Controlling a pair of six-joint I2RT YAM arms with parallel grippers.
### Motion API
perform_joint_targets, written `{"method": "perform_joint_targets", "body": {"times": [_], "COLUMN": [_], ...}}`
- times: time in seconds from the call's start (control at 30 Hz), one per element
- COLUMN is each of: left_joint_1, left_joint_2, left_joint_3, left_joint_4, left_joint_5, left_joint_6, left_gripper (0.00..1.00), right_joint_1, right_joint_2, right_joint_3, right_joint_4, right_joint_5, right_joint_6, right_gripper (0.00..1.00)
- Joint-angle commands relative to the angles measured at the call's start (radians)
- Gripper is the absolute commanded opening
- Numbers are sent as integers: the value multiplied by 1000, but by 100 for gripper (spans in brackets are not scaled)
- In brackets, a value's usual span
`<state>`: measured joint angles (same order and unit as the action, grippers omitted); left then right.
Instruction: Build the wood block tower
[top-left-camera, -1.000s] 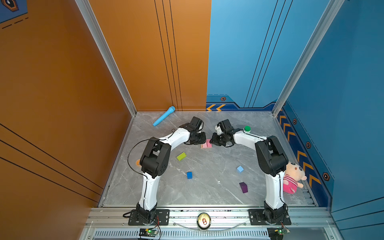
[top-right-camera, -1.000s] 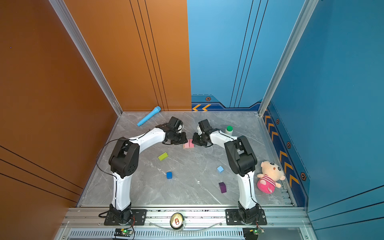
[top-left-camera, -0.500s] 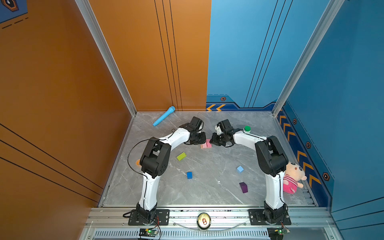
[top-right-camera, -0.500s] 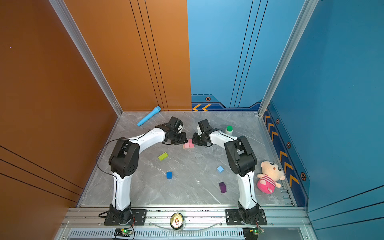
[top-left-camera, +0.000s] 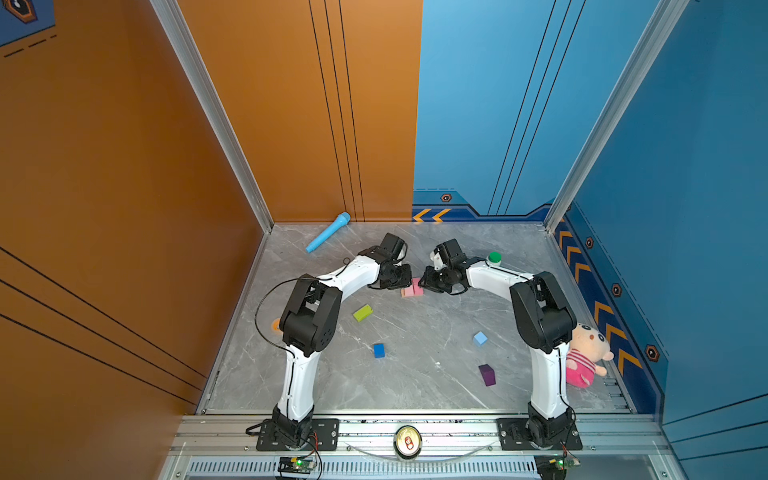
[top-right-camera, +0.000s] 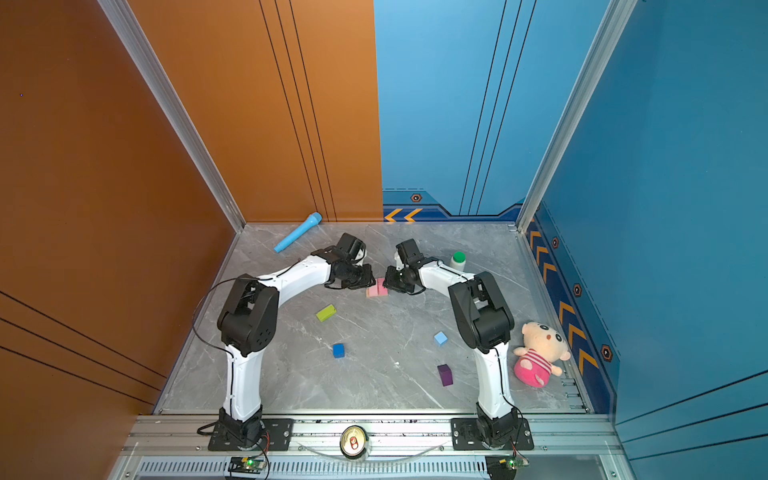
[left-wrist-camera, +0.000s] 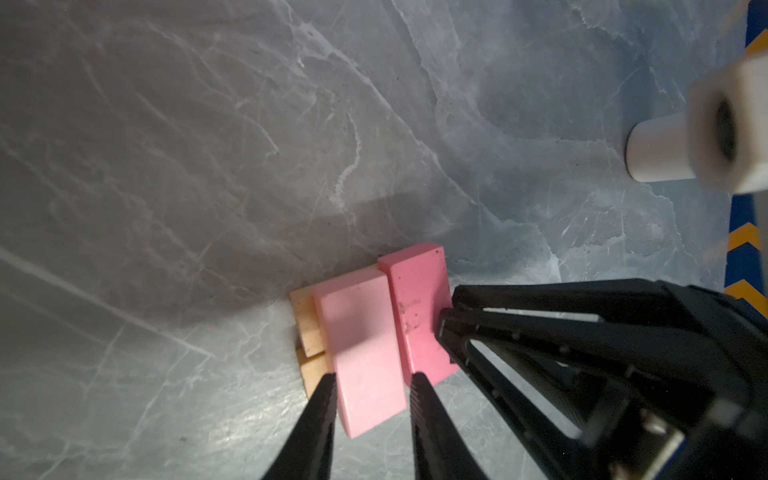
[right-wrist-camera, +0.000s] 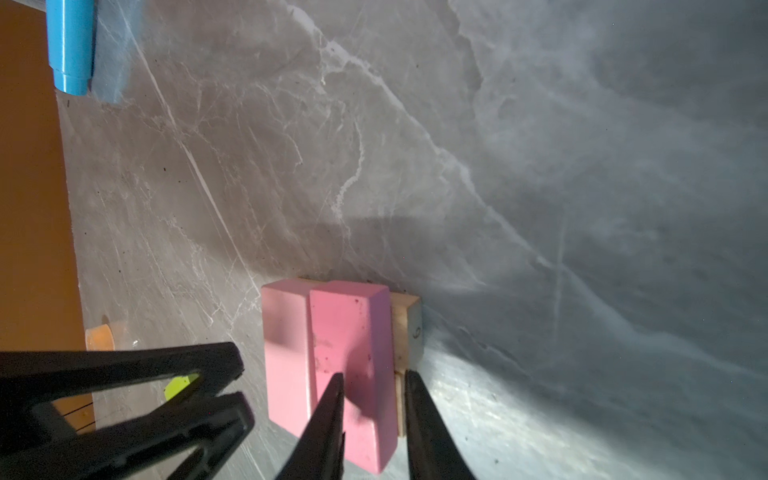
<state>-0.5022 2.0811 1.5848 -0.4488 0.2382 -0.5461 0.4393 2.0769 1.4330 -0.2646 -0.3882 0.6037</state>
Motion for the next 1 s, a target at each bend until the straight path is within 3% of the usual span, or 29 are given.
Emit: {"method": "perform_joint_targets", "body": {"times": [0.0, 0.17, 0.27, 0.37, 0.5, 0.57, 0.97], "left_joint_1": [12, 27, 33, 37, 42, 45, 51], "left_joint_2": [-66, -142, -181, -192, -163, -140, -18], "left_joint_3": [-9, -63, -117, -168, -218, -233, -181], "left_joint_4": [-42, -45, -45, -44, -28, -3, 42], "left_joint_5": [-20, -44, -63, -71, -67, -53, -19], "left_joint_6": [7, 13, 9, 2, -28, -43, -72], "left_gripper": [35, 36, 29, 18, 0, 0, 0], "right_joint_1": [-2, -7, -11, -19, -29, -33, -50], "right_joint_2": [-84, -144, -175, -193, -194, -183, -103], "right_joint_3": [-16, -60, -107, -157, -196, -199, -179], "right_joint_4": [-37, -24, 9, 47, 86, 96, 125], "right_joint_5": [21, 35, 35, 31, 23, 19, 0], "right_joint_6": [-2, 6, 24, 47, 66, 73, 87], "right_gripper": [32, 41, 41, 31, 8, 0, 0]}}
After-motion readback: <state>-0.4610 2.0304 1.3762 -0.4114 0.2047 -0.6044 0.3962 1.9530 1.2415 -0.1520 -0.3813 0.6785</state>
